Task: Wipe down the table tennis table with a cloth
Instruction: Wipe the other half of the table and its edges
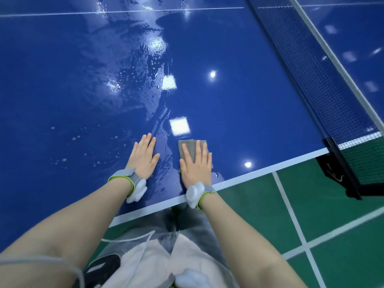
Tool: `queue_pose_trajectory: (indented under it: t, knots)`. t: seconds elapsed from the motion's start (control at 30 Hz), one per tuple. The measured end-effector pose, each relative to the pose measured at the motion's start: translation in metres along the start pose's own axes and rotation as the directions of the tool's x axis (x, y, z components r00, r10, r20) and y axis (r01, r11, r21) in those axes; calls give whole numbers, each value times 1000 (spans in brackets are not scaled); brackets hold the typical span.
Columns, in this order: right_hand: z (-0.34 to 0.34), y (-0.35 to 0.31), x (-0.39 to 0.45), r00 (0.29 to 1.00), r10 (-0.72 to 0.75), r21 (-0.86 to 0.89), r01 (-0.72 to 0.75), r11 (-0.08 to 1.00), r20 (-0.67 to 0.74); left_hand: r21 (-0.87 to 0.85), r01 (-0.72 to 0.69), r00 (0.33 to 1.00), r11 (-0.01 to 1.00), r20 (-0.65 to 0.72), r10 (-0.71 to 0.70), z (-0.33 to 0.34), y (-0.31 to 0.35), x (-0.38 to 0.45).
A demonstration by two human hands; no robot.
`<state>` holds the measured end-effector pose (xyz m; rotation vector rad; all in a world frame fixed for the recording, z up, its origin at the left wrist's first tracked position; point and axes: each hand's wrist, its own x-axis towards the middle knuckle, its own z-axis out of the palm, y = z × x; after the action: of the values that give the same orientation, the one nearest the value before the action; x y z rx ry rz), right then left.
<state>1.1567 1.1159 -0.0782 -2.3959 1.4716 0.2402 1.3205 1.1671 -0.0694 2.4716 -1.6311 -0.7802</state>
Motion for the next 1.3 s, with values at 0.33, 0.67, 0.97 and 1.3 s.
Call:
queue_pose_trajectory:
  t: [0.33,0.67,0.97,1.3]
  knots:
    - [4,59,-9,995,-78,9,79,997,-54,0,65,998,998,0,-65,12,2,-24]
    - [8,43,-42,1000,-5,-29,5,1000,21,-40,147,989,988,-10,-147,30,19,-53]
    - [20,47,-59,961,-275,-111,277,954,35,-51,168,985,984,-18,-170,46,22,-80]
    - [13,65,-66,1000,-10,-102,11,995,13,-143,163,987,976,13,-163,56,17,-116]
